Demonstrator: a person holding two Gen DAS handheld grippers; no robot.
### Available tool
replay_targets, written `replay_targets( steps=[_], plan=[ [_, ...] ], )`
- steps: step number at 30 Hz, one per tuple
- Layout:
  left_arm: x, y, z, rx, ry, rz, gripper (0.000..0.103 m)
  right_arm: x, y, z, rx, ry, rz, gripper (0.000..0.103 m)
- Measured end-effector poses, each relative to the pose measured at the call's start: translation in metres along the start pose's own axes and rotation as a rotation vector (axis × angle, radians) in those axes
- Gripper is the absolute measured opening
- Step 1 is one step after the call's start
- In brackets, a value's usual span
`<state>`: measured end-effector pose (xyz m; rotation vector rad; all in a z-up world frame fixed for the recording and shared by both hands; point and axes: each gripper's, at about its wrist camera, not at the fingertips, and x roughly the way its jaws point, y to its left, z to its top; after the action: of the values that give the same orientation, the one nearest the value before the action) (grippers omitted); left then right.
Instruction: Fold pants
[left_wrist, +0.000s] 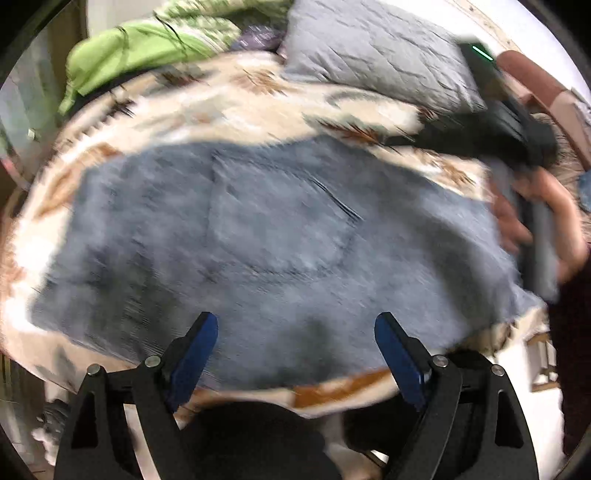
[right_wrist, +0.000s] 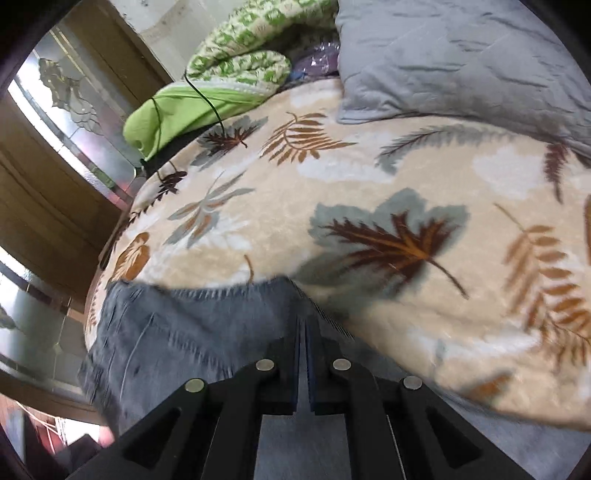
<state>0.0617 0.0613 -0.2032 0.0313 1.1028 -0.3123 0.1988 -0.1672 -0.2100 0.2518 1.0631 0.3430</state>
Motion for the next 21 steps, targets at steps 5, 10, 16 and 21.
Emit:
replay_targets(
  steps=[5, 10, 16, 21],
  plan=[
    [0.004, 0.048, 0.013, -0.107, -0.013, 0.120, 0.087, -0.051, -0.046, -0.043, 0.063, -0.027, -0.056, 0.005],
    [0.018, 0.080, -0.002, -0.160, 0.045, 0.077, 0.087, -0.105, -0.112, -0.087, 0.202, -0.111, -0.188, 0.005],
    [0.019, 0.064, -0.017, -0.075, 0.031, 0.135, 0.087, -0.136, -0.180, -0.127, 0.381, -0.157, -0.265, 0.005],
    [0.022, 0.066, -0.015, -0.082, 0.046, 0.133, 0.087, -0.129, -0.202, -0.137, 0.444, -0.164, -0.264, 0.005]
  ],
)
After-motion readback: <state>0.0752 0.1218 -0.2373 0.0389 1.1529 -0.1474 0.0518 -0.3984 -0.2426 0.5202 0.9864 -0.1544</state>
